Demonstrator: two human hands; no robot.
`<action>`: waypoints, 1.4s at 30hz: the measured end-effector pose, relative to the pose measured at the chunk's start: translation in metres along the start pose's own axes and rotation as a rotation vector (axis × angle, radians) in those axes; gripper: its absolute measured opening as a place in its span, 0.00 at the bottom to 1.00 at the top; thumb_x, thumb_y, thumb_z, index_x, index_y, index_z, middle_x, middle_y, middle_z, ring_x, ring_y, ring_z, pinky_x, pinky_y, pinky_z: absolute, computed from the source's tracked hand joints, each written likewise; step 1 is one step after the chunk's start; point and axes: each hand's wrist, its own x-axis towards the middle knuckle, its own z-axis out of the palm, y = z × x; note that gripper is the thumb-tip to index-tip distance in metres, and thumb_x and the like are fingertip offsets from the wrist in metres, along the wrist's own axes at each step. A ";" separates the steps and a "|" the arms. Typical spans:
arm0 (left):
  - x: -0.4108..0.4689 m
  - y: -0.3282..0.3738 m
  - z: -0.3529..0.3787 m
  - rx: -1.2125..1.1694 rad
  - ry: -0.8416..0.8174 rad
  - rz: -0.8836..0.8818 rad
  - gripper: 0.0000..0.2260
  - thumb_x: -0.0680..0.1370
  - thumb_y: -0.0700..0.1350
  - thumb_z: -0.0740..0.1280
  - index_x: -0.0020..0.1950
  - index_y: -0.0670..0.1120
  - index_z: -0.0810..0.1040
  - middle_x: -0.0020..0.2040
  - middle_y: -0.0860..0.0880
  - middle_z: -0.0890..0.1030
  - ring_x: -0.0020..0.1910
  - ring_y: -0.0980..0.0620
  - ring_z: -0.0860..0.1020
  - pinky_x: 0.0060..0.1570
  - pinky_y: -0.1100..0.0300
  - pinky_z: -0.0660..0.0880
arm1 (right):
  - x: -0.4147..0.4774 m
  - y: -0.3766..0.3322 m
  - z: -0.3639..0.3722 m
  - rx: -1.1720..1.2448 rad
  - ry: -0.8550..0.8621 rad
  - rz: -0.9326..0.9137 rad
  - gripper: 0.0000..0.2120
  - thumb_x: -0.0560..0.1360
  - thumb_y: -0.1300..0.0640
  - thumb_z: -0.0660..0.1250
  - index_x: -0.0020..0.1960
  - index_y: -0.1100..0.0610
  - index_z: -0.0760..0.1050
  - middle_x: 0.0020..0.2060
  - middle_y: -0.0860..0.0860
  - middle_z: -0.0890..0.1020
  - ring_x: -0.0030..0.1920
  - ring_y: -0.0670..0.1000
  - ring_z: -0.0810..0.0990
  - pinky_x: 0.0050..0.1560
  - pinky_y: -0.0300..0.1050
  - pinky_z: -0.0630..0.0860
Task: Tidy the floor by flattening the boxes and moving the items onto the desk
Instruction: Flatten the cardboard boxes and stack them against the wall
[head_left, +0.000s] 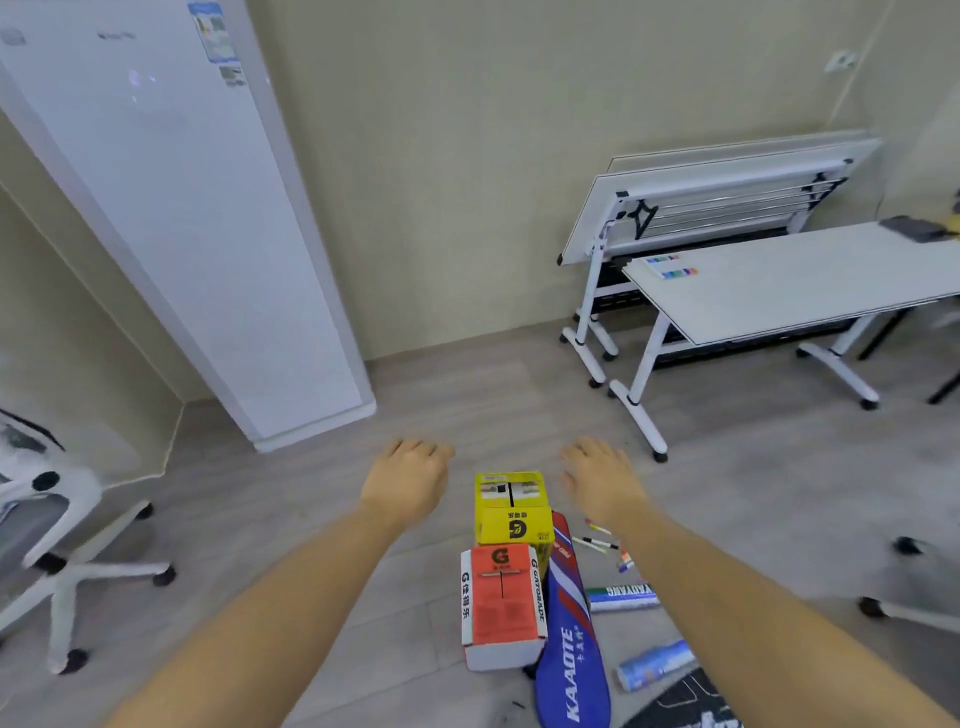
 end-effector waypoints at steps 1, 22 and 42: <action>0.012 -0.001 0.008 0.013 -0.007 0.025 0.09 0.72 0.43 0.71 0.52 0.49 0.82 0.40 0.49 0.83 0.43 0.42 0.81 0.48 0.50 0.77 | 0.011 0.005 0.007 0.021 -0.012 0.013 0.17 0.80 0.52 0.57 0.68 0.53 0.69 0.65 0.51 0.73 0.66 0.54 0.70 0.64 0.50 0.65; 0.267 0.020 0.117 0.058 -0.279 0.551 0.10 0.79 0.44 0.62 0.59 0.47 0.78 0.54 0.46 0.81 0.57 0.42 0.78 0.61 0.50 0.69 | 0.131 0.099 0.095 0.255 -0.136 0.452 0.19 0.79 0.52 0.59 0.70 0.51 0.69 0.67 0.52 0.73 0.68 0.56 0.69 0.68 0.53 0.64; 0.308 0.023 0.445 -0.299 -0.763 0.716 0.23 0.79 0.46 0.64 0.75 0.47 0.67 0.65 0.48 0.76 0.61 0.45 0.76 0.54 0.51 0.76 | 0.204 -0.032 0.370 1.000 -0.014 1.552 0.29 0.79 0.55 0.64 0.77 0.49 0.57 0.75 0.49 0.63 0.70 0.54 0.68 0.65 0.53 0.72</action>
